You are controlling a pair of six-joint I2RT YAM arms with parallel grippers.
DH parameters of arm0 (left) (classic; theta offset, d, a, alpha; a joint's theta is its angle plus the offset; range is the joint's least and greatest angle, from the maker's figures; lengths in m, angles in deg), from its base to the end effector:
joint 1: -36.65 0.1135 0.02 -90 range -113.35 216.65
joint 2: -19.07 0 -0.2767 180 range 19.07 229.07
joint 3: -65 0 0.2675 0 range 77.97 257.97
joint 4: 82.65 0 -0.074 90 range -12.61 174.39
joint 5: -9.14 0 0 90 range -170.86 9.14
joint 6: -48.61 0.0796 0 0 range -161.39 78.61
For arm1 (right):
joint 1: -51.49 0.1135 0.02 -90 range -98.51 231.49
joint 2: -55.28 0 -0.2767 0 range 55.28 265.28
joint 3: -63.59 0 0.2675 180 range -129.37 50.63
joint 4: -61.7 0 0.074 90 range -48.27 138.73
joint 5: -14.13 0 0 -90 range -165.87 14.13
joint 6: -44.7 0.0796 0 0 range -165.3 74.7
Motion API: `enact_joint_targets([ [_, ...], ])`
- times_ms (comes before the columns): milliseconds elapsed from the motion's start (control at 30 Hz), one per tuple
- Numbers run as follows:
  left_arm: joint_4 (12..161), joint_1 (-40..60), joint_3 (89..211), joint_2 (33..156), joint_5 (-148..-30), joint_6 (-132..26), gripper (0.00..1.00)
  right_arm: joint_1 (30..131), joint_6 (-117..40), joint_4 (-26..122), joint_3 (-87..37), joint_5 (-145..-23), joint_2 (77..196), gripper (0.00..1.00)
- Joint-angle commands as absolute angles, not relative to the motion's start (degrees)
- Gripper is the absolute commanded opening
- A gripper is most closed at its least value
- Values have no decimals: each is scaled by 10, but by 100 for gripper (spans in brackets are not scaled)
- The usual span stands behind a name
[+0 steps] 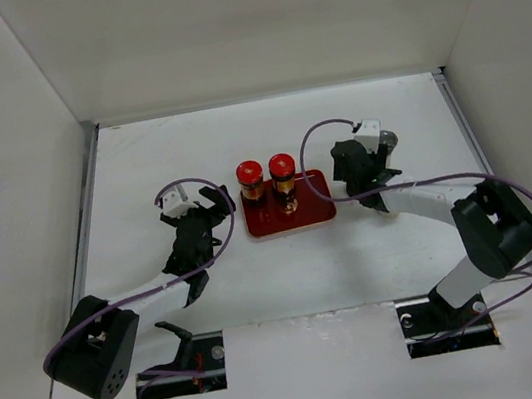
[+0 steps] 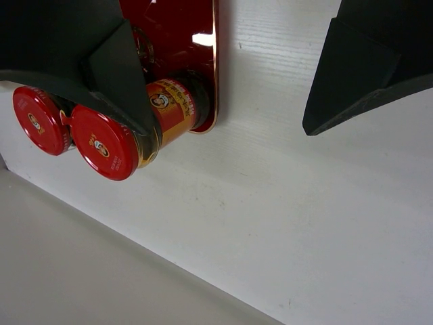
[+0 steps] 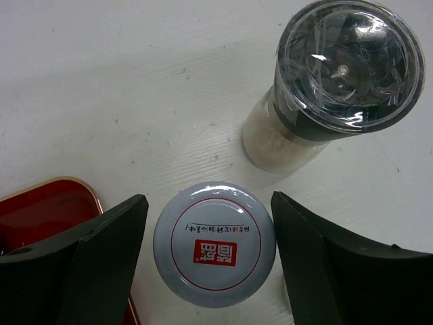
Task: Organize the condiment bottles
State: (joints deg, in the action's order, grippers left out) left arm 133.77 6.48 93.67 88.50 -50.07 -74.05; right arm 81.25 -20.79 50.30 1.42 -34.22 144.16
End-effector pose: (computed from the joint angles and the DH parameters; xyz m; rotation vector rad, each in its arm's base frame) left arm 0.2516 -0.0991 0.1871 -0.4429 1.5901 -0.3969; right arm 0.3375 0.1321 0.1875 0.2815 2.0391 -0.2360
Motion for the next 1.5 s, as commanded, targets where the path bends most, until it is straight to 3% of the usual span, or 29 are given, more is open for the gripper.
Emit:
enact_joint_targets([
  [0, 1355, 65, 940, 878, -502, -748, 95, 804, -178, 521, 13, -360, 1438, 77],
  [133, 1354, 60, 943, 881, -505, -751, 95, 806, -182, 548, 25, -344, 1415, 64],
  [300, 1353, 66, 941, 880, -507, -752, 95, 818, -213, 573, 23, -336, 1384, 56],
  [533, 1353, 66, 939, 876, -508, -753, 95, 876, -279, 621, -4, -311, 1373, 55],
  [967, 1351, 75, 931, 862, -504, -753, 99, 921, -268, 686, -95, -365, 1500, 54],
  [1200, 1352, 74, 932, 861, -508, -753, 99, 912, -249, 709, -93, -376, 1531, 58],
  [1367, 1356, 72, 934, 872, -514, -753, 99, 908, -232, 702, -83, -377, 1523, 77],
  [1467, 1356, 73, 932, 861, -517, -753, 99, 904, -231, 674, -80, -369, 1502, 80],
])
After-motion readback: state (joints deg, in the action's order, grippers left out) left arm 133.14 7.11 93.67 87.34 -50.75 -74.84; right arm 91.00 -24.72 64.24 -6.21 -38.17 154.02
